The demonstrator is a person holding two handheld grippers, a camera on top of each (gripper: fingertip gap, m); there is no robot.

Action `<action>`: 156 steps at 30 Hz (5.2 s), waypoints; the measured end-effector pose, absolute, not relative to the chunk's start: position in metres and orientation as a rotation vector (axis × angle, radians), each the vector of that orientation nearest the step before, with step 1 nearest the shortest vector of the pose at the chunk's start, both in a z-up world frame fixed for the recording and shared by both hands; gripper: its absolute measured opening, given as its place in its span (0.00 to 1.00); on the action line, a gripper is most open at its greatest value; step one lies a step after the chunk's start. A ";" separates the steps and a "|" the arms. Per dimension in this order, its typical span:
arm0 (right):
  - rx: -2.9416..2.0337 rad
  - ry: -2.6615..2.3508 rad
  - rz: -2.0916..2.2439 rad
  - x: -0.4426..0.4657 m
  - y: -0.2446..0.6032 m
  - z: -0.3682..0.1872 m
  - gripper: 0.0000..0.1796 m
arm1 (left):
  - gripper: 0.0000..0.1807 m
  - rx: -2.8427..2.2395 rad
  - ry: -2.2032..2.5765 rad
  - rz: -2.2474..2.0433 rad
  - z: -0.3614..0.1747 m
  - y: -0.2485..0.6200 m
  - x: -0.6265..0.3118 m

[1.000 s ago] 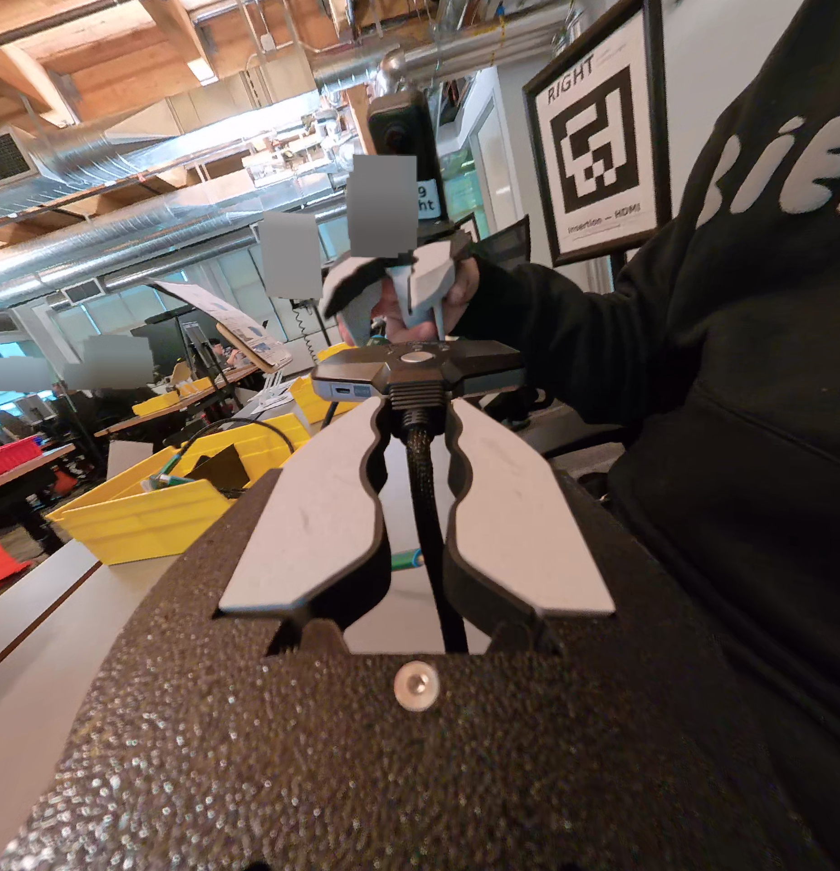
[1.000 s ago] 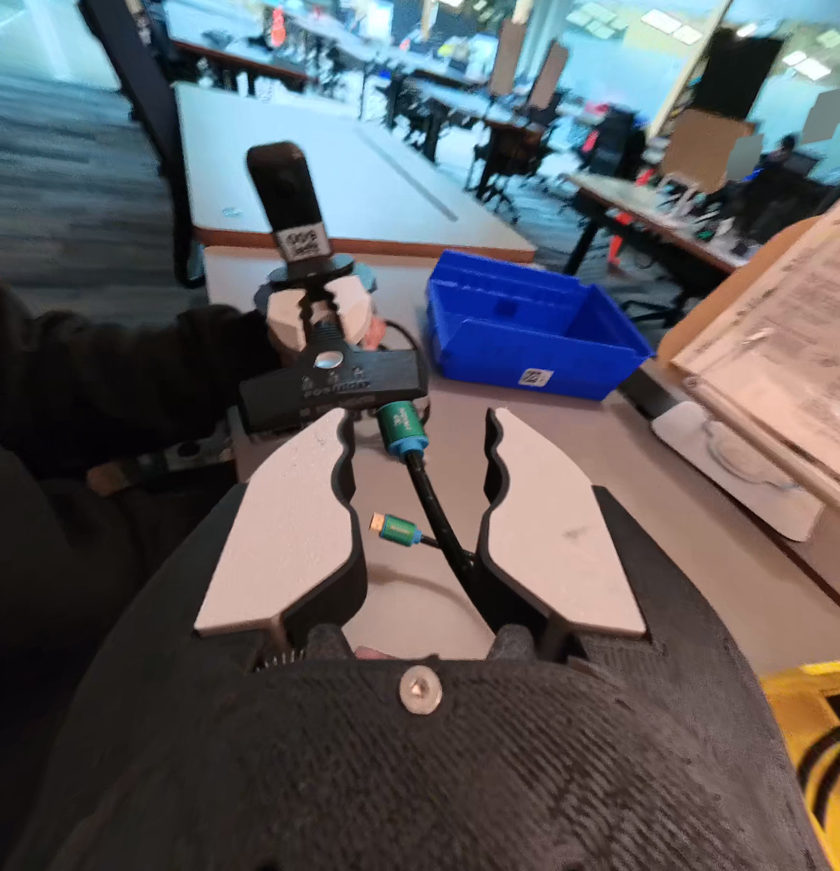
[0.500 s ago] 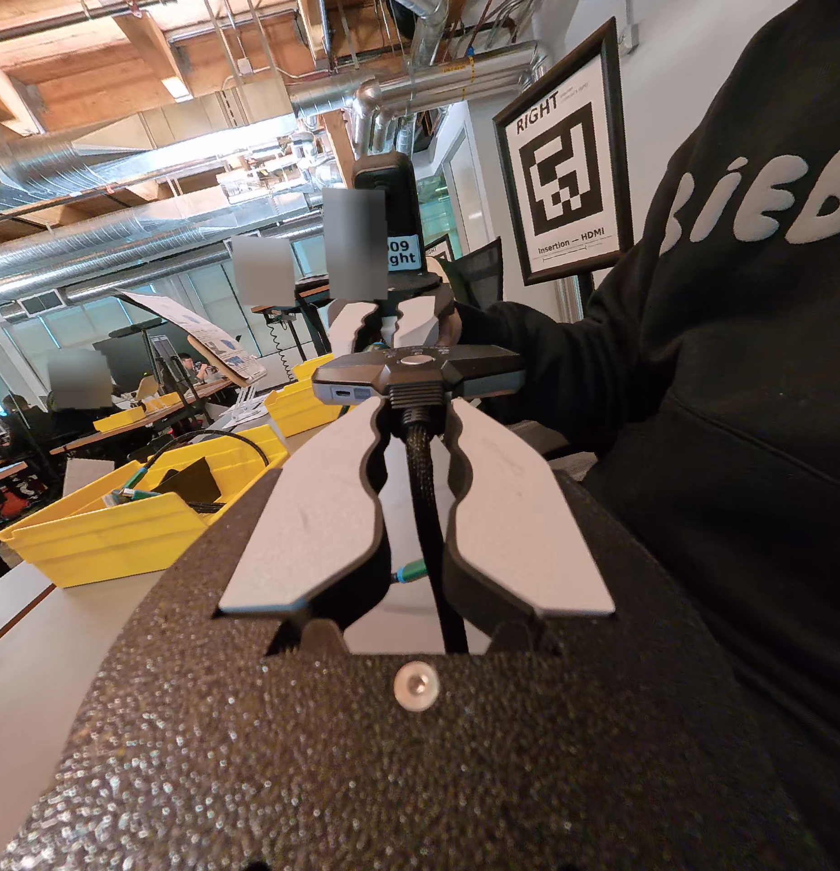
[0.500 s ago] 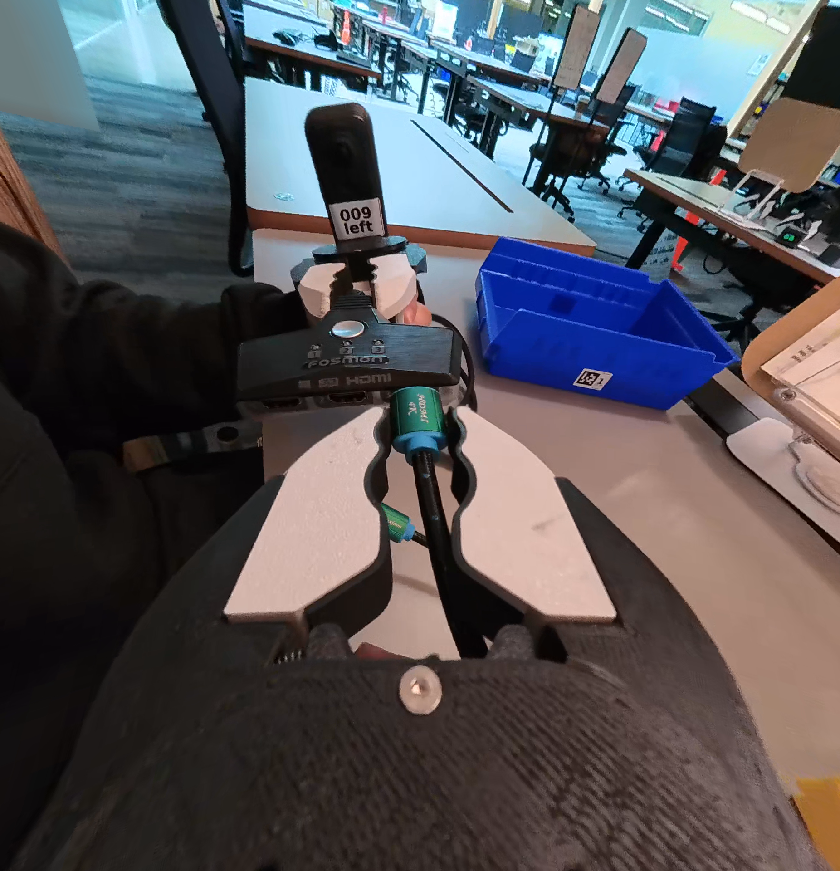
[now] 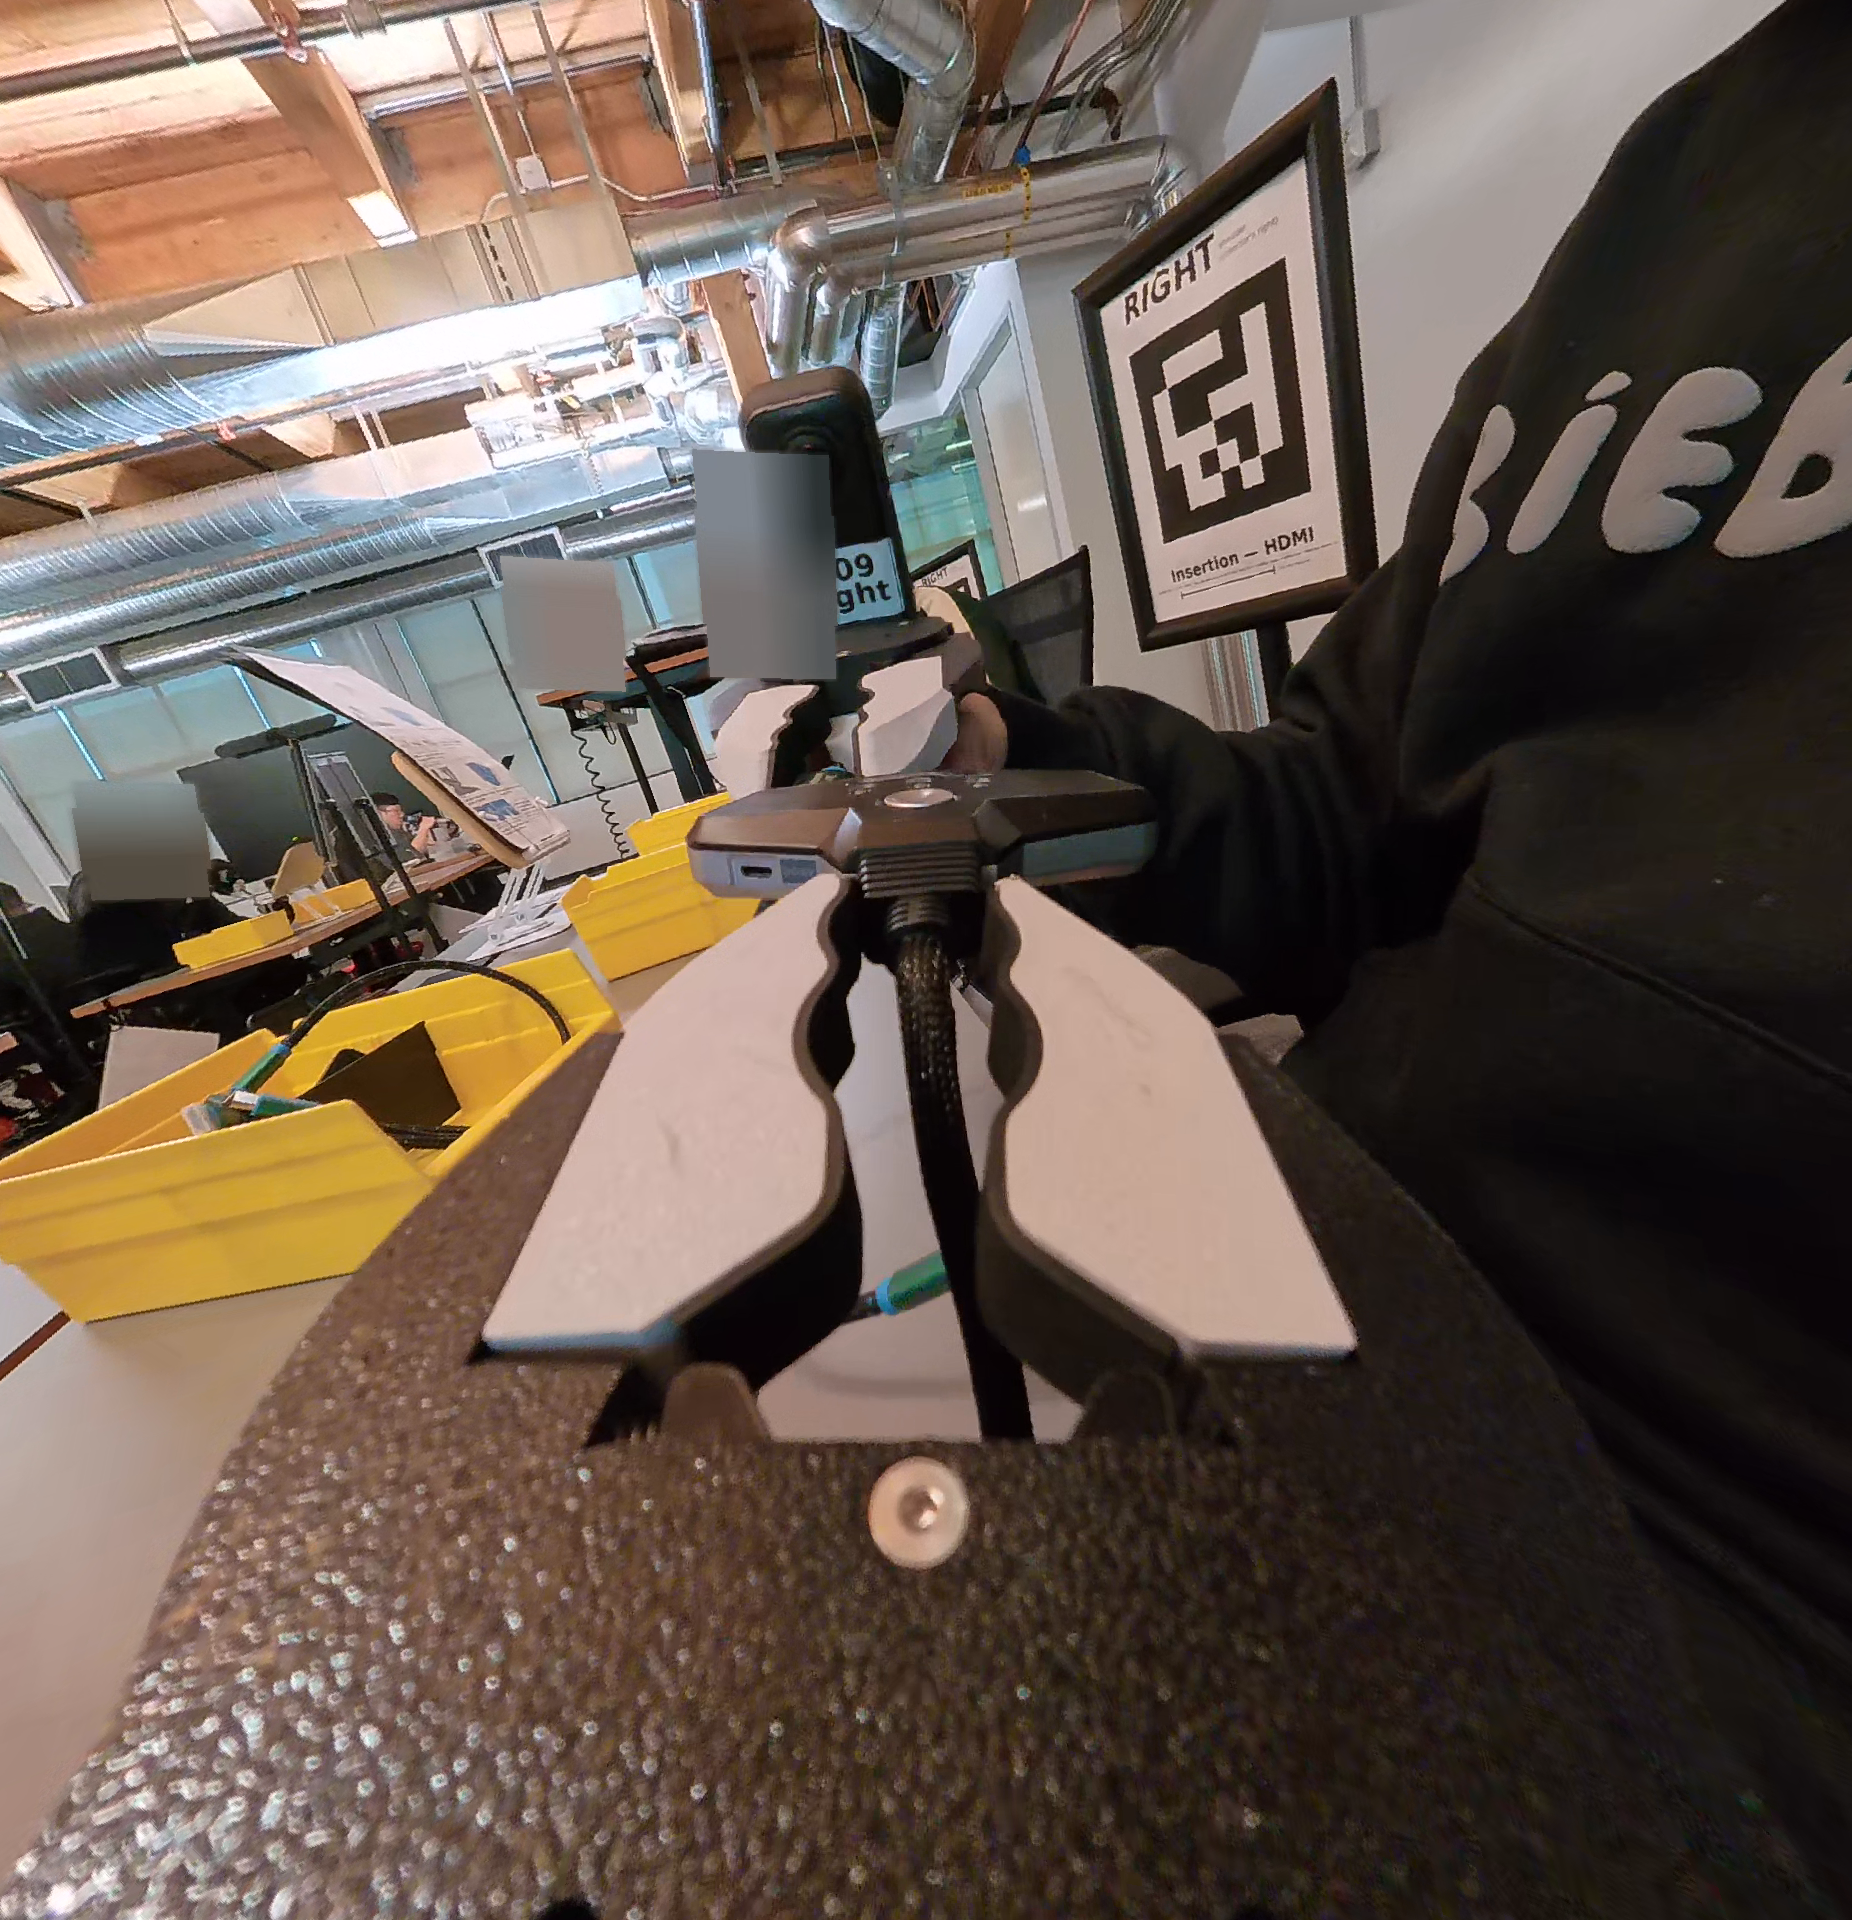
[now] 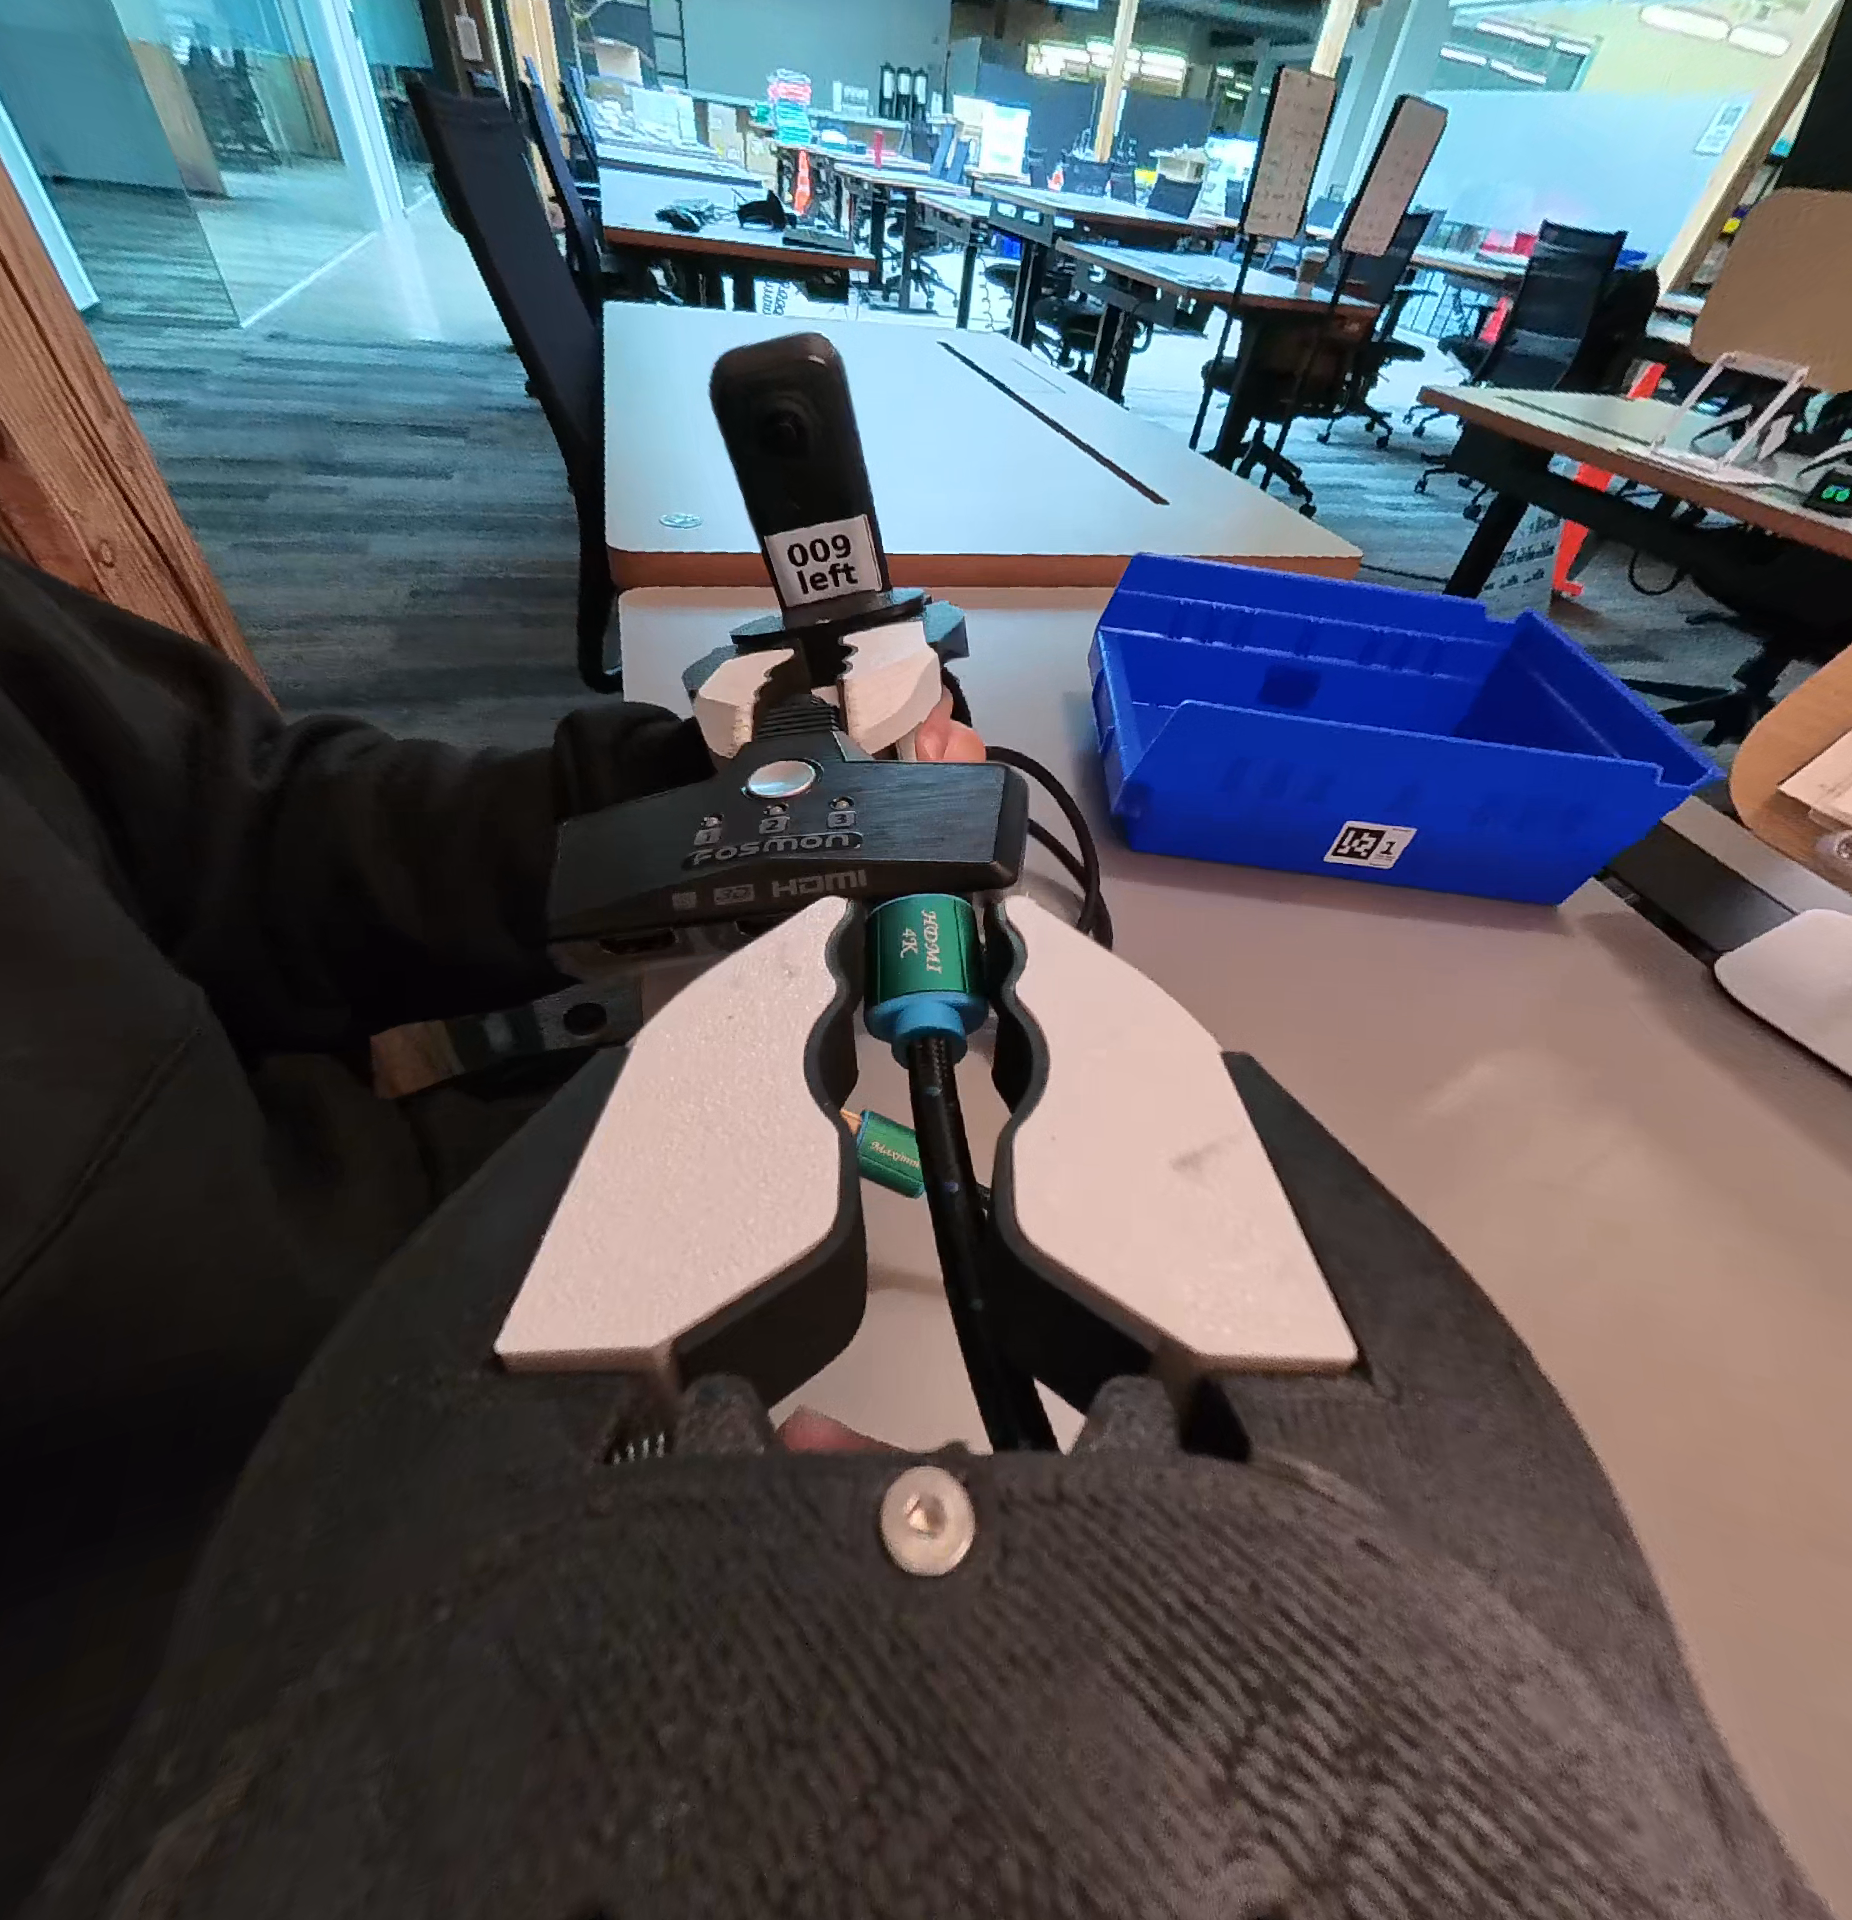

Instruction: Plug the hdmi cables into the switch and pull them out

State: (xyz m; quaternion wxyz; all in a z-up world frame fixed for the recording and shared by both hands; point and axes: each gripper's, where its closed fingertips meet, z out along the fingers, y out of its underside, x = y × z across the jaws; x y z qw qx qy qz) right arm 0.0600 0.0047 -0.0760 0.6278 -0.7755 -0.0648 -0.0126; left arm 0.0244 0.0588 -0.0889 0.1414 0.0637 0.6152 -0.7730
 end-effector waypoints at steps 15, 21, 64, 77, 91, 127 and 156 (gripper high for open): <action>-1.783 -0.146 -0.055 0.064 0.004 -0.081 0.12 | 0.12 0.136 1.782 -2.256 -0.091 0.058 0.029; -1.785 -0.129 -0.042 0.067 0.004 -0.083 0.12 | 0.12 0.127 1.767 -2.268 -0.091 0.058 0.030; -1.795 -0.321 0.070 0.060 0.043 -0.089 0.10 | 0.12 -0.359 1.789 -2.210 -0.098 0.089 0.014; -1.769 -0.254 0.185 0.062 0.045 -0.094 0.12 | 0.12 -0.223 1.725 -2.104 -0.100 0.089 0.012; -1.813 -0.208 0.213 0.067 0.038 -0.097 0.12 | 0.12 -0.185 1.722 -2.131 -0.101 0.085 0.018; -1.889 0.085 -0.196 0.175 -0.097 -0.043 0.12 | 0.12 -0.218 1.465 -2.190 -0.064 0.142 0.035; -1.566 0.682 -0.372 0.444 -0.146 -0.056 0.11 | 0.12 -0.190 1.685 -2.208 -0.097 0.096 0.047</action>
